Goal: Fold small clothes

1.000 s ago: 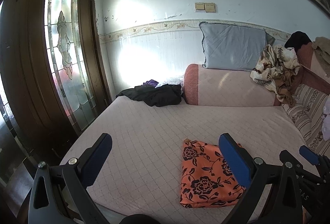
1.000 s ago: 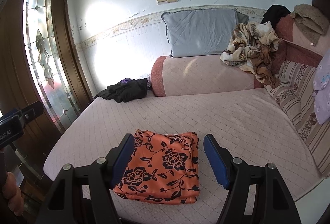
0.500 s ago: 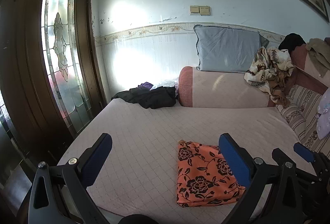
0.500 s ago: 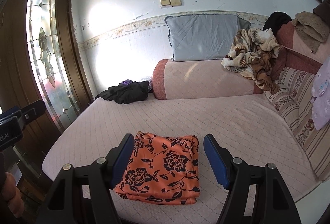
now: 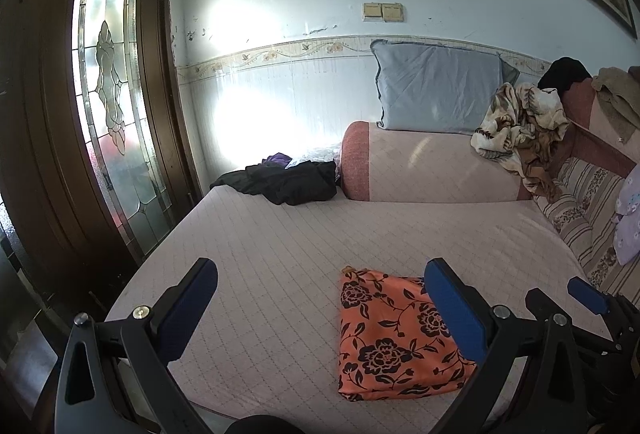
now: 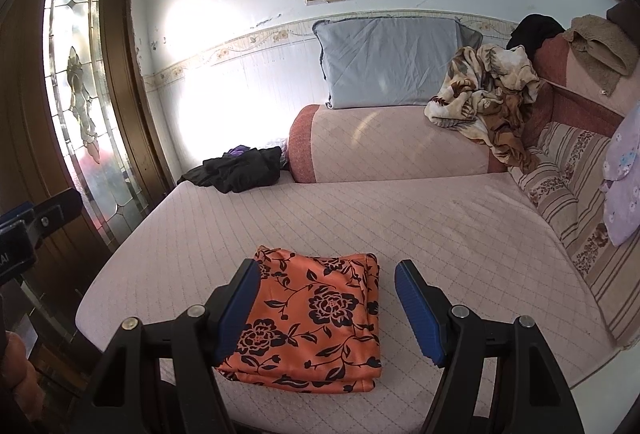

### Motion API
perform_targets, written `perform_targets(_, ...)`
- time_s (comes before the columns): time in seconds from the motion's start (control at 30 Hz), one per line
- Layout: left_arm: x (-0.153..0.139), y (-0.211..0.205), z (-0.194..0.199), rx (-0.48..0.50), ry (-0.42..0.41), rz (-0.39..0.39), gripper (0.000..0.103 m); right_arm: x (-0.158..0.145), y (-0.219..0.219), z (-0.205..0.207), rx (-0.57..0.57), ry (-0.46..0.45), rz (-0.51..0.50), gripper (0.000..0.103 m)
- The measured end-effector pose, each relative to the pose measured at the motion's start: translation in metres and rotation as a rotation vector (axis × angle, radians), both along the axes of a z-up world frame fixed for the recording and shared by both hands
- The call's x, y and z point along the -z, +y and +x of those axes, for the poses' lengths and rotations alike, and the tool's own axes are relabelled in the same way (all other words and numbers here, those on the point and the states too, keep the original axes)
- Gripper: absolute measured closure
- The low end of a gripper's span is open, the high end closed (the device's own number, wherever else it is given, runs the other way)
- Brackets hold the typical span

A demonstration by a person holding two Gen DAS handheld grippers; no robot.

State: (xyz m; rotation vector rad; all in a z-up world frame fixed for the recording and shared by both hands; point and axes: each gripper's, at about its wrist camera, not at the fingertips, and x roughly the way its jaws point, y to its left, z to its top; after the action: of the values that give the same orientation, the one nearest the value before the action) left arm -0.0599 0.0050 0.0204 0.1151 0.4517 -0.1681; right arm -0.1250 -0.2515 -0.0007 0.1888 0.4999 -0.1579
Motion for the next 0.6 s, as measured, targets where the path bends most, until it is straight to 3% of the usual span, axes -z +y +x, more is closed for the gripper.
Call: perform_targets(0.6, 0.015, -0.007, 0.032, 0.007, 0.061, -0.011, 0.000, 0.015, -0.003, 0.031, -0.015, 0.040, 0.014, 0.030)
